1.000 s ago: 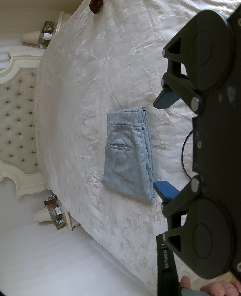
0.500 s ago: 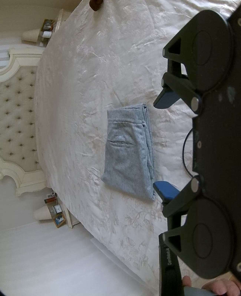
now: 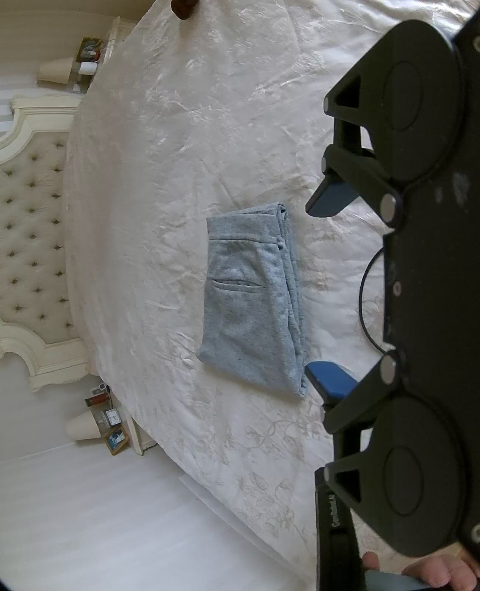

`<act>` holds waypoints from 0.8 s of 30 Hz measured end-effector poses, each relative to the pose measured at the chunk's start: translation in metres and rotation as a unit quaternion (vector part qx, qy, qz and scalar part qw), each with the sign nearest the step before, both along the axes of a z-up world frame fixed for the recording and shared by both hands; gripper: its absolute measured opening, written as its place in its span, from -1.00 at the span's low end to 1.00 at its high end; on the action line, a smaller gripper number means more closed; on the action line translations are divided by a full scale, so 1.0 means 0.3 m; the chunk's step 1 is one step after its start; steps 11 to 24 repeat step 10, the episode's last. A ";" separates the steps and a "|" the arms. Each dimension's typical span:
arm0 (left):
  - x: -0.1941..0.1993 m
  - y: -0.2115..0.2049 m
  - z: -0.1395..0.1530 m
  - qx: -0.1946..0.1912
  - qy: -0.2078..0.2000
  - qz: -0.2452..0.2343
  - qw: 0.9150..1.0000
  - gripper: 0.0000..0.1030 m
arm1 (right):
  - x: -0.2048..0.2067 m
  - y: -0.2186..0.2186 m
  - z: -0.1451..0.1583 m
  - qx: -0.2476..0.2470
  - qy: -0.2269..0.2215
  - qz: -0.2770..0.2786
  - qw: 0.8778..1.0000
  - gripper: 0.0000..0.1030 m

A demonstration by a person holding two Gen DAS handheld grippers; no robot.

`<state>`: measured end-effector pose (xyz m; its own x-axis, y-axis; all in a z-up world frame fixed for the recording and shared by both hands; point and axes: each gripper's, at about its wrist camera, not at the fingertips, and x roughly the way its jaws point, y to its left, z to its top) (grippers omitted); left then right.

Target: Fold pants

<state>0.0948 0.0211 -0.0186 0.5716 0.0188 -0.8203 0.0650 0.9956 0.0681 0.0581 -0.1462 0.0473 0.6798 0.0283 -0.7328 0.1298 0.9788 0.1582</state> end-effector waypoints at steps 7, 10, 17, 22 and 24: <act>0.003 -0.001 0.000 0.002 -0.001 -0.004 1.000 -0.62 | 0.001 -0.002 -0.008 0.001 0.002 0.002 1.000 0.73; 0.002 -0.007 -0.001 0.002 0.002 -0.007 1.000 -0.62 | 0.002 -0.003 -0.010 0.002 0.002 0.002 1.000 0.73; 0.002 -0.007 -0.001 0.002 0.002 -0.007 1.000 -0.62 | 0.002 -0.003 -0.010 0.002 0.002 0.002 1.000 0.73; 0.002 -0.007 -0.001 0.002 0.002 -0.007 1.000 -0.62 | 0.002 -0.003 -0.010 0.002 0.002 0.002 1.000 0.73; 0.002 -0.007 -0.001 0.002 0.002 -0.007 1.000 -0.62 | 0.002 -0.003 -0.010 0.002 0.002 0.002 1.000 0.73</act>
